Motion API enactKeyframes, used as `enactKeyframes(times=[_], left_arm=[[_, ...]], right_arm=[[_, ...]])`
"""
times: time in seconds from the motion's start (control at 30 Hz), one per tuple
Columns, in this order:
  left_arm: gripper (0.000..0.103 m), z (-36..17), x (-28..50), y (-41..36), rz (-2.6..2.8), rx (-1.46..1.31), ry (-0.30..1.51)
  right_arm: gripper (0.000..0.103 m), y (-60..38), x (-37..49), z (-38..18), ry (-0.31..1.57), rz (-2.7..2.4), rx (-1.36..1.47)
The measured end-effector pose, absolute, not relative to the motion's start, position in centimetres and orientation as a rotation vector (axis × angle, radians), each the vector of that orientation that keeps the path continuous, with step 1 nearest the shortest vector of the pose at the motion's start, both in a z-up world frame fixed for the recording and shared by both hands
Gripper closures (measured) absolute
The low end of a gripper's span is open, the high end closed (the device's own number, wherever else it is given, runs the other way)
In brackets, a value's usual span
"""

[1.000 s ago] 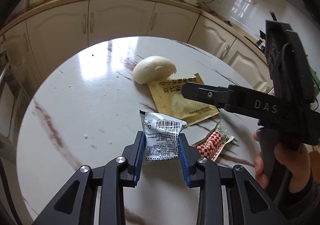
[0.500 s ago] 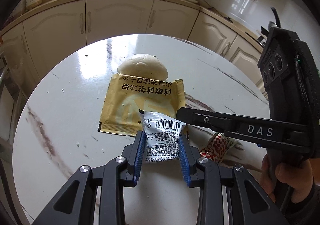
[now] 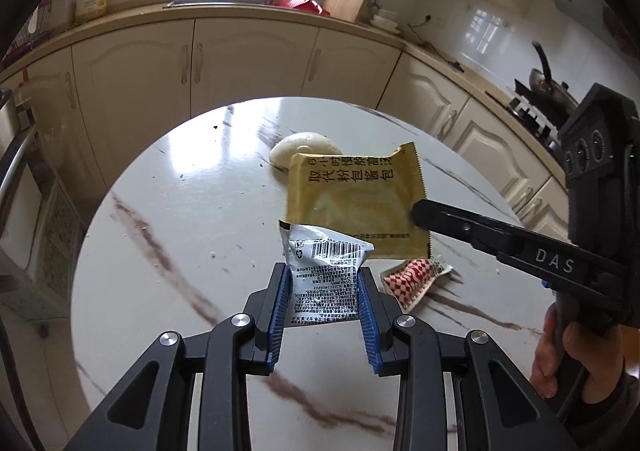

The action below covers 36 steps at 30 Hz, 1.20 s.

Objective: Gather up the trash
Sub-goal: 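Grasp the yellow packet with the right tool while the left holds foil packet, then carry the foil packet and yellow packet over the blue bucket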

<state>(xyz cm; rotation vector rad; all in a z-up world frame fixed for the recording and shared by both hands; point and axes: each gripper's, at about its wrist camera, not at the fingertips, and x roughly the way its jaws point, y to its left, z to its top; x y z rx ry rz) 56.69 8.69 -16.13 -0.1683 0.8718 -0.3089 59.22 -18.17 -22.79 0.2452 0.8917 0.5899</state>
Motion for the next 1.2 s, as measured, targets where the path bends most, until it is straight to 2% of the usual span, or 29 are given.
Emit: enactKeyframes(times=[0.2, 0.33, 0.73, 0.97, 1.03, 1.2], left_arm=[[0.074, -15.1, 51.5, 9.5, -0.278, -0.133, 0.818], [0.074, -16.2, 47.4, 9.3, -0.28, -0.132, 0.826], [0.074, -18.4, 40.4, 9.9, -0.275, -0.118, 0.893], [0.073, -18.3, 39.8, 10.1, -0.297, -0.124, 0.892], [0.073, -18.4, 39.8, 10.3, -0.301, -0.133, 0.894], [0.073, -18.5, 40.4, 10.1, -0.298, -0.135, 0.89]], right_arm=[[0.102, -16.3, 53.4, -20.1, 0.811, 0.563, 0.044], [0.102, -15.5, 49.6, -20.4, 0.817, 0.573, -0.012], [0.1, -17.0, 42.8, -24.9, 0.908, 0.555, 0.105], [0.064, -18.3, 45.4, -26.0, 0.954, 0.593, 0.283], [0.058, -17.9, 46.5, -25.9, 0.963, 0.604, 0.278], [0.058, -15.7, 47.5, -26.5, 0.978, 0.645, 0.25]])
